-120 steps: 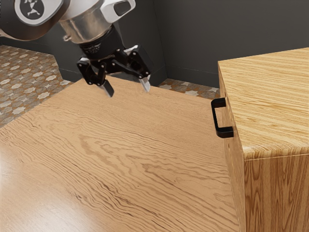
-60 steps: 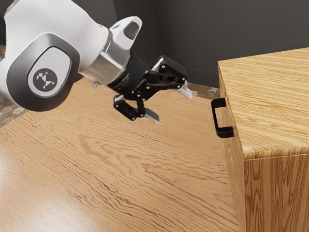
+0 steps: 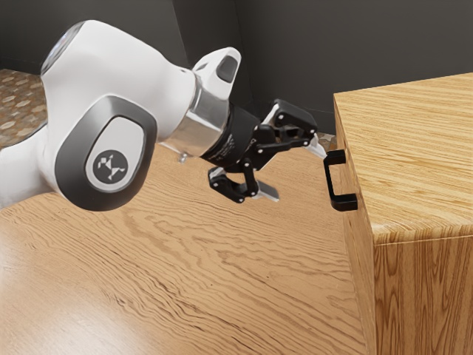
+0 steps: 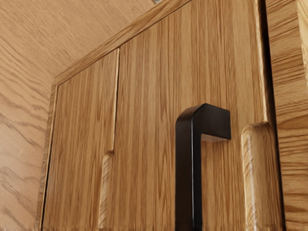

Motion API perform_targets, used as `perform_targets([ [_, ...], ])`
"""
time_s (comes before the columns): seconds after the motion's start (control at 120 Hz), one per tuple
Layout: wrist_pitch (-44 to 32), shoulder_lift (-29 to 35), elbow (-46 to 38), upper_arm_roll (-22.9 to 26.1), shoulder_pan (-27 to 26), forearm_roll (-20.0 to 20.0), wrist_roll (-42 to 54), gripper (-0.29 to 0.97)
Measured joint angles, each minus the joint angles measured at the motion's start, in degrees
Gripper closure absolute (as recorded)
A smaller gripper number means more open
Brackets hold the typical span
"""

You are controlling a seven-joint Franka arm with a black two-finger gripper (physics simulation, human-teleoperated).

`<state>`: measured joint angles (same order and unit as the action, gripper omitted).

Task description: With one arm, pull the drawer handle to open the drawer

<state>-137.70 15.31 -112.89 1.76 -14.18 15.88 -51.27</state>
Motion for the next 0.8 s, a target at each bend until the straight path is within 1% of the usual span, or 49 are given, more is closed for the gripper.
perform_targets([
  [0.35,-2.5,-0.1,-2.2,0.0,-0.3,0.0,-2.3,0.0],
  [0.558,-3.1,-2.0,-2.3,0.0,-0.7,-0.1,-3.2,0.0],
  [0.8,-3.5,-2.5,-3.2,-0.1,-0.7,0.0,-3.9,0.0],
])
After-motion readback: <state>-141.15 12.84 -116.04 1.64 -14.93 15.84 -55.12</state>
